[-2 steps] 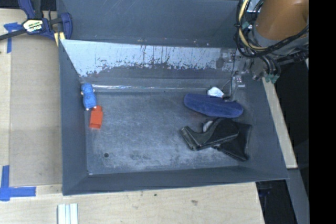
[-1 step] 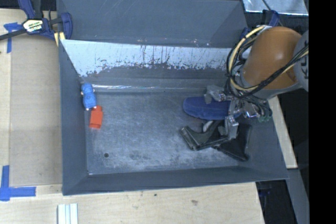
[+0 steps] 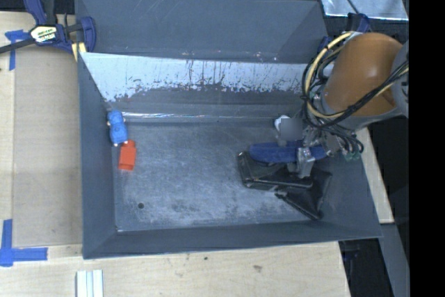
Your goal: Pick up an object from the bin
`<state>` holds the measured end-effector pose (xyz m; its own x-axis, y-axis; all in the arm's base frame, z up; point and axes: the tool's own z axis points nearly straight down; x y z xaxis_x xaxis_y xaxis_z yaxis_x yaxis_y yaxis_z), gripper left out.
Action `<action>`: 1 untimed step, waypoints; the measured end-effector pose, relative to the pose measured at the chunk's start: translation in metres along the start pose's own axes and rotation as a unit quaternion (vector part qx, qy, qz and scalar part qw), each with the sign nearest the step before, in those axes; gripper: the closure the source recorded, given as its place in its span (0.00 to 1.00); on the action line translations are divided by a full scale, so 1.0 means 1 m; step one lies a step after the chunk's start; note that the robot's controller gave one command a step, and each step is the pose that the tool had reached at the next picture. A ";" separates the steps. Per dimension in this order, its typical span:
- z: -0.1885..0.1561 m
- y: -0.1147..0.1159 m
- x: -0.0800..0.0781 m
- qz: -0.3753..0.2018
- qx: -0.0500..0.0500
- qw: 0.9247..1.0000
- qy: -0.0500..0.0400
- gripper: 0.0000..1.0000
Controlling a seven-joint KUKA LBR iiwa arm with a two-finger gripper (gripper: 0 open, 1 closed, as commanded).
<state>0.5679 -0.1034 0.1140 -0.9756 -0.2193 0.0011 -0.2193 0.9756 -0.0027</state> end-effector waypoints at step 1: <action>-0.040 -0.001 0.048 -0.357 0.000 0.934 -0.007 1.00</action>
Offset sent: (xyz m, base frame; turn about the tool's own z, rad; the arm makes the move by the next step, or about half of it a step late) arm -0.0493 -0.0143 0.0382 -0.7292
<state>0.5214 -0.1152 0.1537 -0.5811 -0.8138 -0.0106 -0.8138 0.5812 -0.0063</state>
